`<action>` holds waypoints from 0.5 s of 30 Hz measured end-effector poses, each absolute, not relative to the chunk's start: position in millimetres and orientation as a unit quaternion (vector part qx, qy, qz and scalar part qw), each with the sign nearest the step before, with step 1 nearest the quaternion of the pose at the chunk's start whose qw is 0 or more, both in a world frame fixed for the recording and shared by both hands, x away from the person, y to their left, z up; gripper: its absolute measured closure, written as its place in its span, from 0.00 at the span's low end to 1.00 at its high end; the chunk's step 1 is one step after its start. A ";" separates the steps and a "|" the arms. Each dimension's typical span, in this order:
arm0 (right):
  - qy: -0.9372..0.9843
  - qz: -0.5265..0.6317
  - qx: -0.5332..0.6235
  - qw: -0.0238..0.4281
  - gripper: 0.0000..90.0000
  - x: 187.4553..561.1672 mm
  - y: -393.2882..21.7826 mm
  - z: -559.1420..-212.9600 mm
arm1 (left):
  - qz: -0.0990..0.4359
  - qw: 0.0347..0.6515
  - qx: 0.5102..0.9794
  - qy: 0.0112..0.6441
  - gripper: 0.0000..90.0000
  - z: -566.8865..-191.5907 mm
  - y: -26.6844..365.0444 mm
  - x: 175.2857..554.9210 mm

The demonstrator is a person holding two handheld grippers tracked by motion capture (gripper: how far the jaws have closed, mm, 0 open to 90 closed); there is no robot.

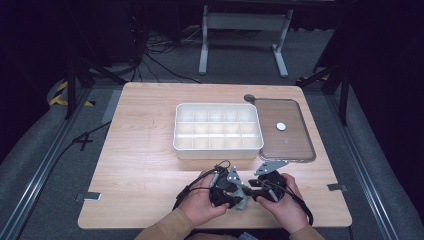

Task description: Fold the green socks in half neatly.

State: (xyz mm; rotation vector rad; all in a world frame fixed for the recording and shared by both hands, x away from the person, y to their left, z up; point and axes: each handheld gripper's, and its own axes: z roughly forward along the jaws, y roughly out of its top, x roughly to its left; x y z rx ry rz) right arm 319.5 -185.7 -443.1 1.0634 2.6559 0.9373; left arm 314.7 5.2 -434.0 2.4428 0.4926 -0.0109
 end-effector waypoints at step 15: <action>0.879 0.307 0.363 0.043 0.54 322.1 -186.5 -444.8 | 0.016 0.272 0.935 0.226 0.34 -449.3 0.4 316.1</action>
